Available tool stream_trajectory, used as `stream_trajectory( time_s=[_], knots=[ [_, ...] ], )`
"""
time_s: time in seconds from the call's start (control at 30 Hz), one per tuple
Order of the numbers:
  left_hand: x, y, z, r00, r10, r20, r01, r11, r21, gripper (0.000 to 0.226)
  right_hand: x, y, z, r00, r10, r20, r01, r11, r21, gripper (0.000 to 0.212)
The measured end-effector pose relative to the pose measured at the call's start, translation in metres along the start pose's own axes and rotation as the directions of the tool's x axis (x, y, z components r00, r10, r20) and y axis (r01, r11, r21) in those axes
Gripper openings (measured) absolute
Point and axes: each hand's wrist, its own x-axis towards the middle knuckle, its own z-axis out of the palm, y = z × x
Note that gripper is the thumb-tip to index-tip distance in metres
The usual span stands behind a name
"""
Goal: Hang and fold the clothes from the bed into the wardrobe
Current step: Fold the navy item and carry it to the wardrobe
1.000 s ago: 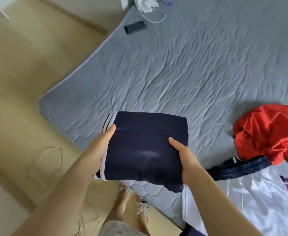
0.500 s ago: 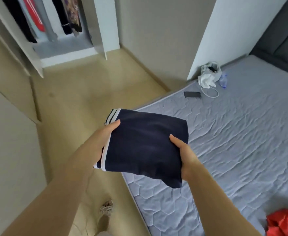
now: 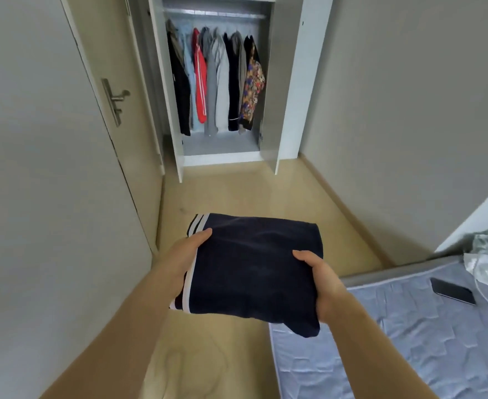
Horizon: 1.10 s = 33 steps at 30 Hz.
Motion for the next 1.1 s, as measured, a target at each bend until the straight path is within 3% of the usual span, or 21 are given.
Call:
stream_trajectory(
  time_s=[0.27, 0.6, 0.77, 1.1],
  knots=[
    [0.066, 0.076, -0.053, 0.997, -0.023, -0.078, 0.017, 0.997, -0.076, 0.030, 0.089, -0.067, 0.086, 0.997, -0.009, 0.081, 0.015, 0.997, -0.075, 0.024],
    [0.218, 0.202, -0.058, 0.981, 0.052, -0.188, -0.061, 0.997, -0.045, 0.043, 0.246, -0.193, 0.146, 0.970, -0.064, 0.232, 0.084, 0.994, -0.075, 0.032],
    [0.313, 0.287, -0.035, 0.983, 0.052, -0.174, -0.061, 0.997, -0.046, 0.044, 0.332, -0.292, 0.167, 0.960, -0.072, 0.270, 0.101, 0.990, -0.094, 0.045],
    [0.452, 0.419, -0.027, 0.990, 0.077, -0.119, -0.085, 0.994, -0.065, 0.041, 0.461, -0.430, 0.215, 0.945, -0.139, 0.297, 0.168, 0.983, -0.073, 0.035]
  ],
)
